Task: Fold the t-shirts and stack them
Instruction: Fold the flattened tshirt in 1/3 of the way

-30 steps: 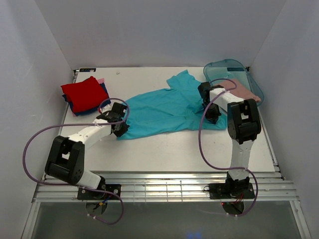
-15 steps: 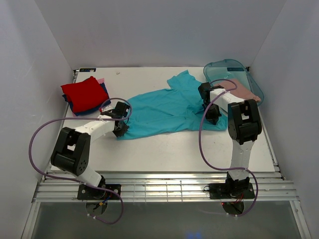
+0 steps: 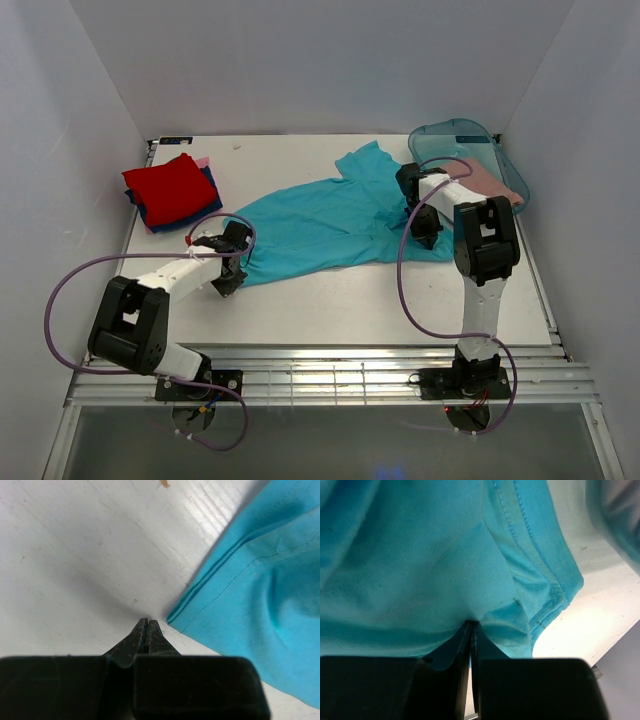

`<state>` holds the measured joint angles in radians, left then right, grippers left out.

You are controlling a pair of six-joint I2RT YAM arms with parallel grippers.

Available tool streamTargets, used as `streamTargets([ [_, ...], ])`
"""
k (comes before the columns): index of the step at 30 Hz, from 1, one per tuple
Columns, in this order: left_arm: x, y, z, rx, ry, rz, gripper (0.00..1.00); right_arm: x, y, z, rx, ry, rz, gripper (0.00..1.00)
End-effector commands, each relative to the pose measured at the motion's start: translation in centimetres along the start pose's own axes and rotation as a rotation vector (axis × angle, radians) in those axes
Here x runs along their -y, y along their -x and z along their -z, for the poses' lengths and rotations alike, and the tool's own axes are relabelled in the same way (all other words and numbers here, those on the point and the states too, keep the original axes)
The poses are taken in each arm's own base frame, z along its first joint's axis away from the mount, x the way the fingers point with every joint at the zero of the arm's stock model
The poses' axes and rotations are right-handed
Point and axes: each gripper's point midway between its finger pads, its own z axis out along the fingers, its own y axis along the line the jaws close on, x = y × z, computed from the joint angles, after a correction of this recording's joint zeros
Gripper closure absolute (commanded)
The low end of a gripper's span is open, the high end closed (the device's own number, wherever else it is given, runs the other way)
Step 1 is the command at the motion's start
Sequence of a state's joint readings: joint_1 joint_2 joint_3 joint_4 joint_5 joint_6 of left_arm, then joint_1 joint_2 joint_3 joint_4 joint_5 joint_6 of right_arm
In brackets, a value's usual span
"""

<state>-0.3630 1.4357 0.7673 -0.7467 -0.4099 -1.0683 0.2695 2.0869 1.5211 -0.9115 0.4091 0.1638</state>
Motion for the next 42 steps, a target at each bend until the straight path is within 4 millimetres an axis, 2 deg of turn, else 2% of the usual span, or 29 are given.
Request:
streamTargets([
  [1,-0.7,0.7,0.7,0.033,0.009,0.024,1.0,-0.5,1.2,-0.2,0.008,0.024,-0.007,0.92],
  [3,-0.3,1.2,1.2,0.046,-0.012,0.038,1.0,-0.6,1.6,0.1,0.019,0.03,-0.011,0.92],
  [5,1.0,2.1,2.2,0.067,-0.083,0.043,1.0,-0.5,1.7,0.3,0.026,0.032,-0.012,0.92],
  [11,6.2,6.1,7.1,0.135,-0.314,0.053,1.0,-0.6,1.3,0.1,0.016,0.038,-0.007,0.92],
  [16,7.5,6.0,6.1,0.119,-0.315,0.019,1.0,-0.6,1.1,0.2,0.016,0.038,-0.008,0.92],
  [18,7.8,4.7,4.9,0.076,-0.319,-0.012,1.0,-0.4,1.1,0.3,0.022,0.035,-0.011,0.92],
  [22,9.9,3.4,3.8,0.042,-0.421,-0.035,1.0,-0.5,1.1,0.5,0.023,0.039,-0.011,0.92],
  [31,9.8,2.2,1.6,0.033,-0.395,-0.079,1.0,-0.3,0.8,0.7,0.023,0.039,-0.008,0.92],
  [34,9.1,1.8,0.6,0.03,-0.36,-0.088,1.0,-0.4,0.6,0.7,0.021,0.039,-0.008,0.92],
  [42,5.0,-0.9,-1.4,-0.037,-0.214,-0.072,1.0,-0.2,0.8,0.4,0.015,0.027,-0.007,0.92],
])
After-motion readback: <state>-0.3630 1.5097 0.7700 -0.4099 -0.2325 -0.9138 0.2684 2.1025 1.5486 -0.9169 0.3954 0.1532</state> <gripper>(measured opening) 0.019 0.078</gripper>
